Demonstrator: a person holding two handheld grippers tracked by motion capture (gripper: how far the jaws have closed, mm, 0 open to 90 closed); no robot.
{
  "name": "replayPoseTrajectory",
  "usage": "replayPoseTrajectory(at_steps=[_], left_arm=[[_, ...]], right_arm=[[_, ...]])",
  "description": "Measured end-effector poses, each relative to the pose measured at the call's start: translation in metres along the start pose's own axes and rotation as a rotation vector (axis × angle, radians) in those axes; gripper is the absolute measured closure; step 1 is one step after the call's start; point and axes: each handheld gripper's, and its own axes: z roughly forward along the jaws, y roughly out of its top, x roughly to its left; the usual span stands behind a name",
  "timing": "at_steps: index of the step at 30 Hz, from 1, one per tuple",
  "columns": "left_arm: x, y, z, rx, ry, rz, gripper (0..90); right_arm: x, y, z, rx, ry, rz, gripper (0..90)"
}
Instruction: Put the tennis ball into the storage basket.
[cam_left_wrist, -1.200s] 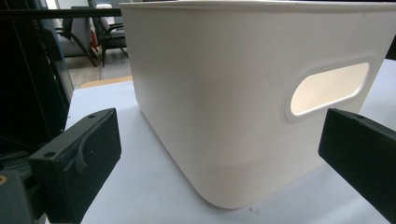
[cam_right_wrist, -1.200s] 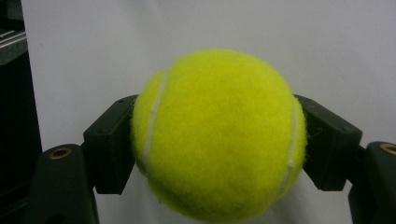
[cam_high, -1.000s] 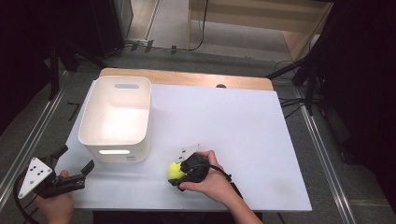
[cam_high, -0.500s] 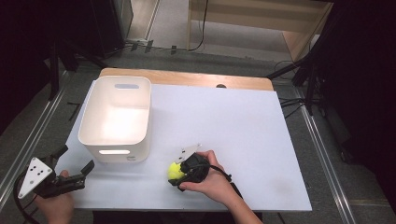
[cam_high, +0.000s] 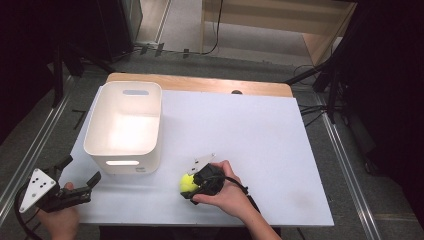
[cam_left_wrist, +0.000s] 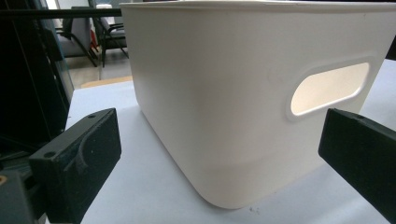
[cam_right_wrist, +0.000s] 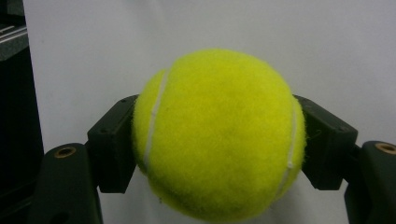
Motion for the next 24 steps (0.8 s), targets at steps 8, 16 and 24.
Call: replayPoseTrajectory(at_steps=[8,16,24], left_arm=[[0.0,0.0,0.0,0.0,0.0,0.0,0.0],[0.0,0.0,0.001,-0.004,-0.002,-0.003,0.0],[0.0,0.0,0.0,0.0,0.001,-0.001,0.0]], right_arm=[[-0.004,0.001,-0.006,-0.017,0.002,0.011,24.0],[-0.007,0.002,-0.011,-0.028,0.019,0.021,24.0],[-0.01,0.008,-0.023,-0.042,0.027,0.018,24.0]])
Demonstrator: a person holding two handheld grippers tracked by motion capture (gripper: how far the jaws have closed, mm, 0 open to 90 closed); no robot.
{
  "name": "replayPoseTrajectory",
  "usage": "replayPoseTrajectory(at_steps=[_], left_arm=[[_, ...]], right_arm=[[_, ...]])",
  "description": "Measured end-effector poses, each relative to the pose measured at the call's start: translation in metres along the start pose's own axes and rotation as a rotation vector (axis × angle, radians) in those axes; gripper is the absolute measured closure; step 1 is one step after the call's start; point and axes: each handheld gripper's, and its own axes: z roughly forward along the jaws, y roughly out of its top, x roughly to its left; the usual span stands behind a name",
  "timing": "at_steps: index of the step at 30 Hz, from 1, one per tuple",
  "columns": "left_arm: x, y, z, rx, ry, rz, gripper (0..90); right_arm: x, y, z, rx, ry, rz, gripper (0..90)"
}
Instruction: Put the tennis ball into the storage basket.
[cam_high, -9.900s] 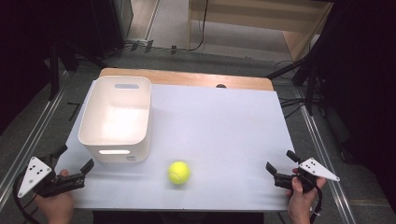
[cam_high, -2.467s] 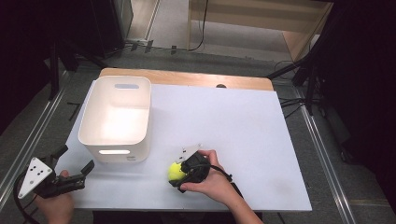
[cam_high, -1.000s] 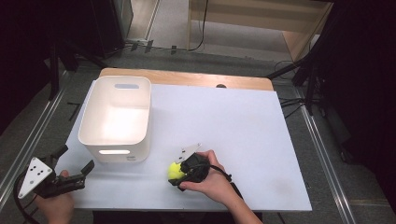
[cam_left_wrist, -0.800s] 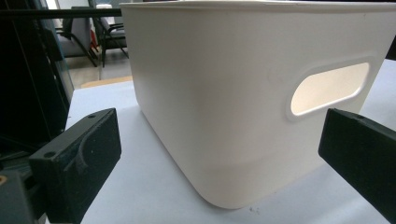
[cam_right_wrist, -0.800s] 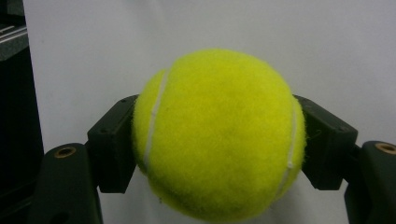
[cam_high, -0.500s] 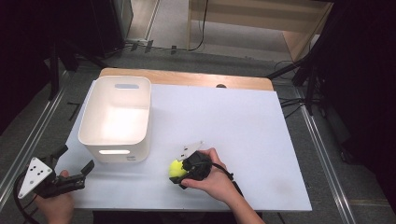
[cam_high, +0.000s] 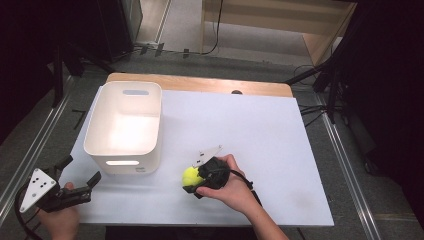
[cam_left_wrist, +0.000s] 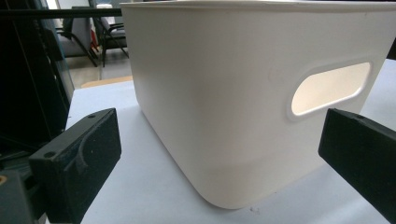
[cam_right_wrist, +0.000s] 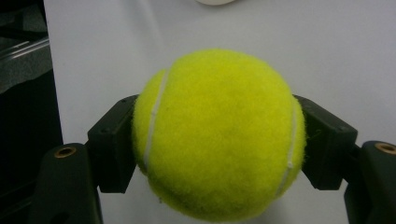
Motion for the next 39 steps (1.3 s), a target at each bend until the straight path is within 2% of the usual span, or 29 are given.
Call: replayPoseTrajectory(at_steps=[16,23,39], left_arm=[[0.0,0.0,-0.001,0.002,0.001,-0.004,0.0],[0.001,0.0,-0.001,-0.009,-0.001,-0.01,0.0],[0.0,0.0,0.0,-0.003,-0.002,0.0,0.0]], right_arm=[[-0.004,0.028,-0.019,-0.03,-0.008,-0.032,24.0],[-0.006,0.04,-0.03,-0.039,-0.01,-0.031,24.0],[-0.018,0.055,-0.036,-0.054,-0.002,-0.011,24.0]])
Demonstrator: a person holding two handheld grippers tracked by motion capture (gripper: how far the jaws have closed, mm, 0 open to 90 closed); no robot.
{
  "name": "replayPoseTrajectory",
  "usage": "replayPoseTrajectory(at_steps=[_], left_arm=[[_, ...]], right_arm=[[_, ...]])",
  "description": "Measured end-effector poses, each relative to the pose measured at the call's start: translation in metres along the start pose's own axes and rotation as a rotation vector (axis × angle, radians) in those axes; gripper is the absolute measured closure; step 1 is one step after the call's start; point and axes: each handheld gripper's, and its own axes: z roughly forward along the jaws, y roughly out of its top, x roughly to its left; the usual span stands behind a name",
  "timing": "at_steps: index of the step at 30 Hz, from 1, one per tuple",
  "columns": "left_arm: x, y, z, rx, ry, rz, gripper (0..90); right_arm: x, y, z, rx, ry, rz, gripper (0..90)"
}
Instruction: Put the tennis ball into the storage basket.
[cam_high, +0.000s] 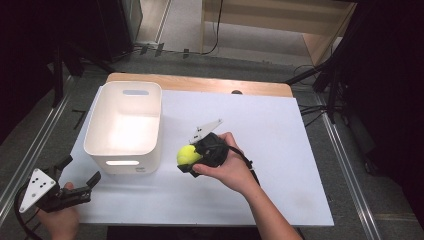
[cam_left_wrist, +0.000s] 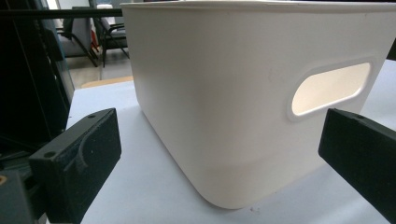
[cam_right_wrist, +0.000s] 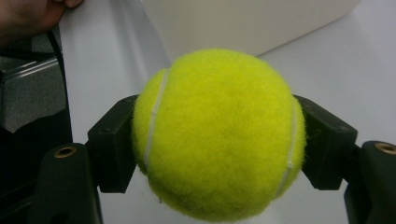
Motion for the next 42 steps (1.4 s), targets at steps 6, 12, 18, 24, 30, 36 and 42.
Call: replayPoseTrajectory(at_steps=[6,12,18,24,30,36,42], left_arm=[[0.0,0.0,0.0,0.001,0.001,0.001,0.0],[0.0,0.0,0.0,0.002,0.001,0.002,0.0],[0.0,0.0,0.0,0.001,0.0,0.001,0.0],[0.0,0.0,0.0,0.0,0.0,0.003,0.0],[0.0,0.0,0.001,0.002,0.001,0.003,0.0],[0.0,0.0,0.001,0.004,0.002,0.004,0.0],[0.0,0.0,0.001,-0.001,0.001,0.002,0.0]], right_arm=[[-0.003,0.007,-0.001,-0.007,-0.001,0.002,24.1],[-0.005,0.014,-0.002,-0.009,-0.001,-0.011,24.1],[-0.007,0.02,-0.001,-0.009,0.0,-0.009,24.1],[-0.012,0.025,-0.002,-0.01,-0.007,-0.001,24.1],[-0.015,0.03,-0.002,-0.015,-0.009,0.002,24.2],[-0.016,0.038,0.0,-0.019,0.0,-0.006,24.2],[-0.017,0.047,0.0,-0.02,-0.001,-0.015,24.3]])
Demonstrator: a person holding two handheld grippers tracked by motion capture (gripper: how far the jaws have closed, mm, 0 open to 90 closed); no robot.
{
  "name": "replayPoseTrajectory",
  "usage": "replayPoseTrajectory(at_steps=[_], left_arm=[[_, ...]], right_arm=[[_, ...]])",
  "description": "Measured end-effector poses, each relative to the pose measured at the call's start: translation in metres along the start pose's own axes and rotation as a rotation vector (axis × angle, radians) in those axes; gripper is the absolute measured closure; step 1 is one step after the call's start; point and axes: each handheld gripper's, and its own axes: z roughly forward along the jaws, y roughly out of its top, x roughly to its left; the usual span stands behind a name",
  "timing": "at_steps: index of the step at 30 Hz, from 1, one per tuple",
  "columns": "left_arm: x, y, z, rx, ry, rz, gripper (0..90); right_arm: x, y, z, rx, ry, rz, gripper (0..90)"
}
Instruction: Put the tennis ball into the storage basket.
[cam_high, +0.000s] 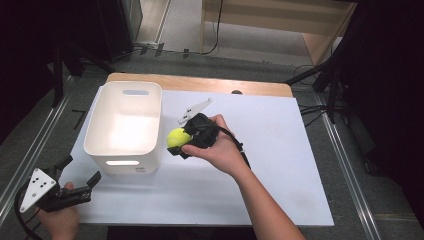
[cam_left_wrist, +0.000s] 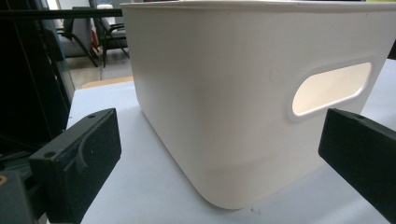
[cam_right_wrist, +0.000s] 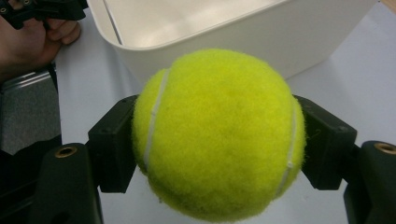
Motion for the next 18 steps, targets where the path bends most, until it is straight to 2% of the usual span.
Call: replayPoseTrajectory(at_steps=[18], left_arm=[[0.0,0.0,0.0,0.003,0.004,0.0,0.0]], right_arm=[[-0.005,0.02,-0.001,-0.014,0.003,0.002,24.3]])
